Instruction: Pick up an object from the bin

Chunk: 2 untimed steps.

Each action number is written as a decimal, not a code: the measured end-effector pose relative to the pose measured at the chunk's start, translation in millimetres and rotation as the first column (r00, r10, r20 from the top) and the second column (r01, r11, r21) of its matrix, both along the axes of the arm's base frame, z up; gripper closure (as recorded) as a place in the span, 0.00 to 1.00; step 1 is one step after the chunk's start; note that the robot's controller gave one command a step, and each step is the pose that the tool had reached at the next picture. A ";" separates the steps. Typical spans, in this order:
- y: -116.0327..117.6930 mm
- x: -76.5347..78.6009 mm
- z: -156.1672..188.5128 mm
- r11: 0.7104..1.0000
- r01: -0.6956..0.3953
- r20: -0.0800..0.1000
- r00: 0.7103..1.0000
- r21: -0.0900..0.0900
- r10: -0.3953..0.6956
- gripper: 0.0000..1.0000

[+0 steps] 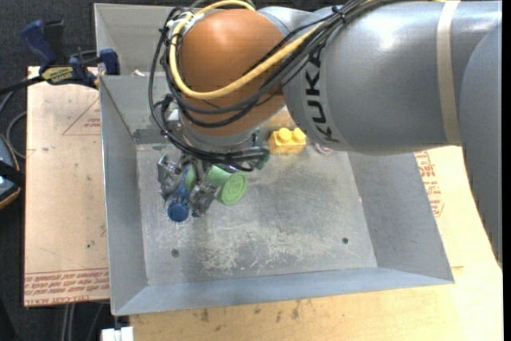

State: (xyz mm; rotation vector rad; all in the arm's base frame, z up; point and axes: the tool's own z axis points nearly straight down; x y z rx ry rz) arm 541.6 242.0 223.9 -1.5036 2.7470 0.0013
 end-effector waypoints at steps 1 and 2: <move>-0.4 -0.5 -2.8 1.000 0.000 -0.004 1.000 -0.002 0.000 0.00; -47.3 23.4 -120.1 0.990 -0.141 0.012 0.990 0.002 0.140 0.00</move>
Offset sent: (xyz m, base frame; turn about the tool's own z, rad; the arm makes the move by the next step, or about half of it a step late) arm 0.0000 0.0000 0.0000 0.0000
